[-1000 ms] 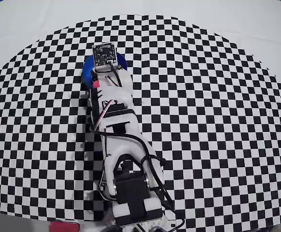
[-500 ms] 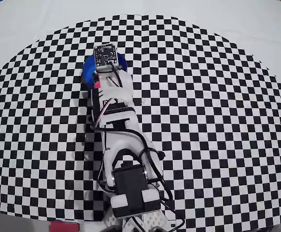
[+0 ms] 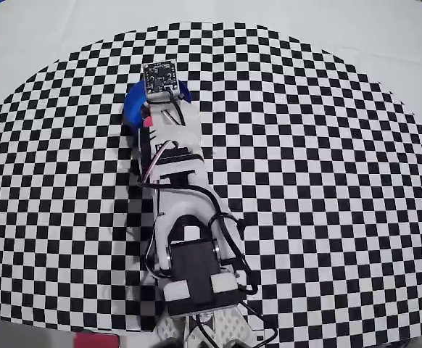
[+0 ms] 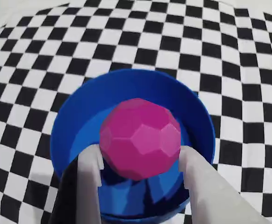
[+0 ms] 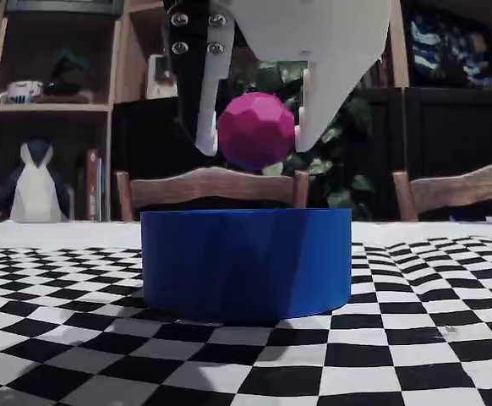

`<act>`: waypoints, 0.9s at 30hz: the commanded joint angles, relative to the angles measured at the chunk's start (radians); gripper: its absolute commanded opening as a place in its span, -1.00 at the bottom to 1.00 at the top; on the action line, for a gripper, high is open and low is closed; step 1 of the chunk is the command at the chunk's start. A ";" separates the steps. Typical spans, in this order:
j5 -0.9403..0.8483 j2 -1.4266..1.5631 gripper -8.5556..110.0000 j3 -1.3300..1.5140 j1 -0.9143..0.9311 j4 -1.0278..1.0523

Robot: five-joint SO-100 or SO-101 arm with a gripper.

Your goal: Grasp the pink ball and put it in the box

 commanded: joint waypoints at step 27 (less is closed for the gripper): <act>-0.006 -0.123 -0.85 -0.147 0.012 -0.015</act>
